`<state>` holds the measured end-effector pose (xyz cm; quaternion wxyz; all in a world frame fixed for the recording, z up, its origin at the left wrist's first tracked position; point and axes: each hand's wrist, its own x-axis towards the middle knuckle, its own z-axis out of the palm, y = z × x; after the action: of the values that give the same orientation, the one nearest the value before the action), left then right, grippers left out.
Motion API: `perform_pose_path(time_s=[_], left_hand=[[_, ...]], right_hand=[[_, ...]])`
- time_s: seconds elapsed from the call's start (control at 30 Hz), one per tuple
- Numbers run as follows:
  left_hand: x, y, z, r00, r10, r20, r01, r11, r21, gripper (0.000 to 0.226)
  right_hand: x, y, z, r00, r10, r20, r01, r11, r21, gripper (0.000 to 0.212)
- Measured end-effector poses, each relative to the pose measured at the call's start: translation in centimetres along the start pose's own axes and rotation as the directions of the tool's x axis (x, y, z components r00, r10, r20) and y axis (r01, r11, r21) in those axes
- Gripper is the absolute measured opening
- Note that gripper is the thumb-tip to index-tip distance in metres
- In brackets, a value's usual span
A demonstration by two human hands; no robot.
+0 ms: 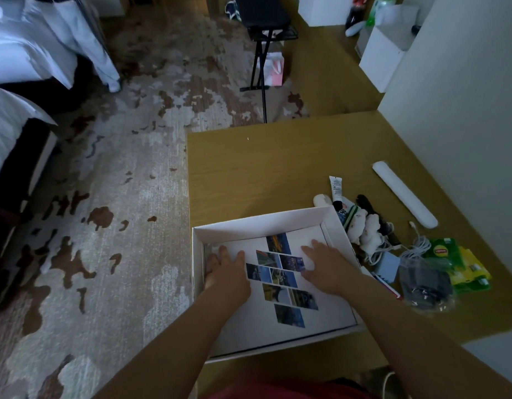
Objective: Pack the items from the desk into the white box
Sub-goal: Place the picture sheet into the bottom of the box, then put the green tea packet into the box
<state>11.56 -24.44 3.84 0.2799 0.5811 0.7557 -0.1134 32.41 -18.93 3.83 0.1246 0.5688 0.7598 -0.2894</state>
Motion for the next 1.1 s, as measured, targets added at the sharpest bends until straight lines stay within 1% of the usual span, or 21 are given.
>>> perform_pose_path(time_s=[0.1, 0.13, 0.2, 0.27, 0.3, 0.33, 0.4, 0.43, 0.47, 0.5, 0.57, 0.63, 0.67, 0.73, 0.87, 0.9, 0.97, 1.0, 1.03, 1.07, 1.1], left_hand=[[-0.3, 0.5, -1.7, 0.994, 0.079, -0.079, -0.086, 0.993, -0.083, 0.054], [-0.5, 0.9, -2.3, 0.987, 0.117, -0.113, -0.13, 0.984, -0.119, 0.053], [-0.9, 2.1, -3.4, 0.965, 0.194, -0.176, -0.226, 0.956, -0.185, 0.051], [-1.3, 3.9, -4.4, 0.939, 0.282, -0.198, -0.323, 0.921, -0.219, 0.048], [-1.3, 5.0, -4.7, 0.922, 0.334, -0.194, -0.373, 0.9, -0.225, 0.046], [-1.4, 6.2, -4.9, 0.904, 0.383, -0.191, -0.42, 0.878, -0.228, 0.046], [-1.8, 8.7, -4.9, 0.864, 0.462, -0.199, -0.5, 0.832, -0.242, 0.047], [-2.1, 10.0, -4.8, 0.84, 0.501, -0.209, -0.541, 0.802, -0.254, 0.047], [-2.5, 11.2, -4.6, 0.815, 0.539, -0.214, -0.58, 0.769, -0.27, 0.046], [-2.9, 12.6, -4.4, 0.791, 0.574, -0.213, -0.612, 0.736, -0.29, 0.045], [-3.7, 15.2, -3.9, 0.74, 0.634, -0.225, -0.67, 0.668, -0.322, 0.042], [-4.4, 17.7, -3.5, 0.697, 0.675, -0.243, -0.712, 0.609, -0.349, 0.039], [-4.5, 19.1, -3.3, 0.692, 0.681, -0.238, -0.712, 0.592, -0.379, 0.038], [-4.3, 21.8, -2.8, 0.72, 0.667, -0.19, -0.667, 0.591, -0.454, 0.038], [-1.6, 27.4, -1.0, 0.812, 0.583, 0.028, -0.482, 0.698, -0.529, 0.04], [-0.9, 28.6, -0.4, 0.836, 0.542, 0.088, -0.418, 0.732, -0.538, 0.041], [0.4, 30.6, 0.8, 0.878, 0.442, 0.185, -0.289, 0.795, -0.533, 0.039], [1.0, 31.4, 1.5, 0.891, 0.398, 0.218, -0.237, 0.819, -0.523, 0.034], [1.6, 32.1, 2.4, 0.903, 0.358, 0.238, -0.199, 0.839, -0.507, 0.023], [2.1, 32.8, 2.9, 0.913, 0.324, 0.249, -0.169, 0.854, -0.492, 0.009], [2.6, 33.4, 3.4, 0.919, 0.29, 0.266, -0.136, 0.868, -0.477, 0.005]], right_hand=[[-2.3, 0.2, -1.3, 0.986, 0.003, -0.165, 0.039, 0.968, 0.249, 0.046], [-3.4, 0.4, -1.6, 0.978, -0.011, -0.209, 0.074, 0.953, 0.292, 0.041], [-5.7, 0.6, -1.8, 0.953, -0.071, -0.294, 0.159, 0.944, 0.289, 0.031], [-8.2, 1.0, -2.0, 0.909, -0.056, -0.413, 0.186, 0.941, 0.282, 0.025], [-9.3, 1.3, -1.9, 0.874, -0.005, -0.486, 0.173, 0.937, 0.303, 0.023], [-10.3, 1.8, -1.8, 0.831, 0.078, -0.551, 0.143, 0.927, 0.346, 0.022], [-12.1, 3.1, -1.5, 0.737, 0.283, -0.614, 0.043, 0.887, 0.46, 0.022], [-13.0, 4.0, -1.3, 0.707, 0.384, -0.594, -0.026, 0.853, 0.521, 0.022], [-14.0, 4.9, -1.0, 0.708, 0.471, -0.526, -0.102, 0.805, 0.584, 0.022], [-15.0, 5.9, -0.8, 0.726, 0.531, -0.436, -0.168, 0.753, 0.637, 0.023], [-16.7, 7.9, 0.0, 0.74, 0.591, -0.323, -0.259, 0.692, 0.674, 0.025], [-17.9, 10.0, 0.7, 0.721, 0.632, -0.285, -0.336, 0.678, 0.654, 0.027], [-18.2, 11.1, 0.9, 0.713, 0.649, -0.265, -0.363, 0.666, 0.652, 0.027], [-18.2, 13.5, 0.9, 0.698, 0.682, -0.219, -0.388, 0.617, 0.685, 0.026], [-15.5, 19.4, -0.5, 0.668, 0.723, -0.176, -0.415, 0.558, 0.719, 0.033], [-14.4, 20.7, -1.0, 0.638, 0.749, -0.179, -0.417, 0.531, 0.738, 0.038], [-12.2, 23.5, -2.2, 0.532, 0.819, -0.215, -0.384, 0.46, 0.8, 0.047], [-11.1, 24.9, -2.8, 0.476, 0.845, -0.242, -0.361, 0.439, 0.823, 0.05], [-10.1, 26.3, -3.2, 0.437, 0.859, -0.266, -0.344, 0.433, 0.833, 0.053], [-9.2, 27.6, -3.6, 0.424, 0.859, -0.286, -0.329, 0.441, 0.835, 0.055], [-8.2, 28.8, -3.9, 0.436, 0.85, -0.295, -0.316, 0.452, 0.834, 0.057]])
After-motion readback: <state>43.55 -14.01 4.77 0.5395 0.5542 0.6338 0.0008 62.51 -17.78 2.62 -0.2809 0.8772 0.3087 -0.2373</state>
